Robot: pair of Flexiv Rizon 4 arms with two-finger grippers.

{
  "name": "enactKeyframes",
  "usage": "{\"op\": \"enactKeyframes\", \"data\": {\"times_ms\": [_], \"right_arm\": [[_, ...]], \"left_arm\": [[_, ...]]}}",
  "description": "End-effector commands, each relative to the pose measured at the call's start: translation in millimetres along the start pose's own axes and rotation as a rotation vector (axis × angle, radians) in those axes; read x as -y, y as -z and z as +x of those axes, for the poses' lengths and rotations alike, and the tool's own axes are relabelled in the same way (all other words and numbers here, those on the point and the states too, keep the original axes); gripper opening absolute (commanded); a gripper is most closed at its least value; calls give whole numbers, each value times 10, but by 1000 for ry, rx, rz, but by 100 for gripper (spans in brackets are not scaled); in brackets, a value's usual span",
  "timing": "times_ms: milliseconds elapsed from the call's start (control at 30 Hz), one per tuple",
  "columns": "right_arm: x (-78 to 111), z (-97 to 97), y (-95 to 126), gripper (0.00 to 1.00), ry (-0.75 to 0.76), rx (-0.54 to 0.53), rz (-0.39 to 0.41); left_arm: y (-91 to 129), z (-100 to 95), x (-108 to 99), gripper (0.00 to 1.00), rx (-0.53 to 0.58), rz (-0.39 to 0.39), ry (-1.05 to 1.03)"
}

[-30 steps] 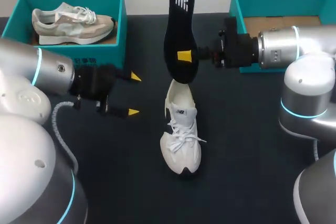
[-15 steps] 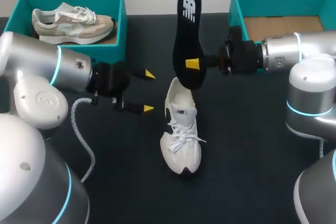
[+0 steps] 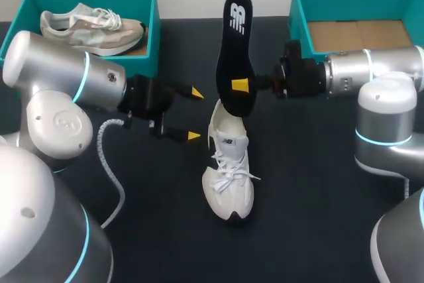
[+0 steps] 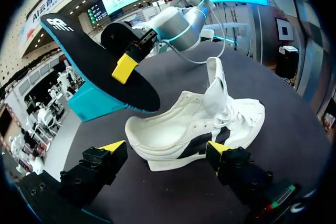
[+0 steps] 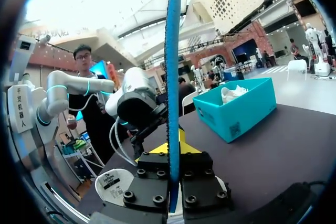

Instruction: Take the shoe out of the shoebox, open the shoe tongue, remove and reinsert the insole, then place the shoe into the shoebox

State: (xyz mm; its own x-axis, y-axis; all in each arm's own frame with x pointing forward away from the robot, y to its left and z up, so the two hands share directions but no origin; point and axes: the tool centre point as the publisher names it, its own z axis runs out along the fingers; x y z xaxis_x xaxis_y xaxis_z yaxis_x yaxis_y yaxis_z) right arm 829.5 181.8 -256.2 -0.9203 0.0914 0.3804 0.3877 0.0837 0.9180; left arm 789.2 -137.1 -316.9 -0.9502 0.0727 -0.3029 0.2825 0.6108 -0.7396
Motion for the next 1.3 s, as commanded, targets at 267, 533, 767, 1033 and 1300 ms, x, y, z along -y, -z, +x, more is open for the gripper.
{"op": "enactKeyframes", "data": {"times_ms": [267, 533, 767, 1033, 1300], "right_arm": [[3, -30, -51, 0, -8, -8, 25], [108, -50, -233, 0, -23, -38, 13], [210, -52, -311, 0, -44, -55, 0], [316, -37, -298, 0, -70, -56, -9], [315, -26, -273, 0, -64, -43, 4]], "left_arm": [[-57, 68, 15, 100, -25, -50, -15], [-248, 122, -17, 100, -37, -64, 8], [-285, 70, -56, 100, -38, -67, 22], [-238, -11, -125, 100, -25, -67, 35], [-234, -12, -84, 100, -29, -68, 41]]}}
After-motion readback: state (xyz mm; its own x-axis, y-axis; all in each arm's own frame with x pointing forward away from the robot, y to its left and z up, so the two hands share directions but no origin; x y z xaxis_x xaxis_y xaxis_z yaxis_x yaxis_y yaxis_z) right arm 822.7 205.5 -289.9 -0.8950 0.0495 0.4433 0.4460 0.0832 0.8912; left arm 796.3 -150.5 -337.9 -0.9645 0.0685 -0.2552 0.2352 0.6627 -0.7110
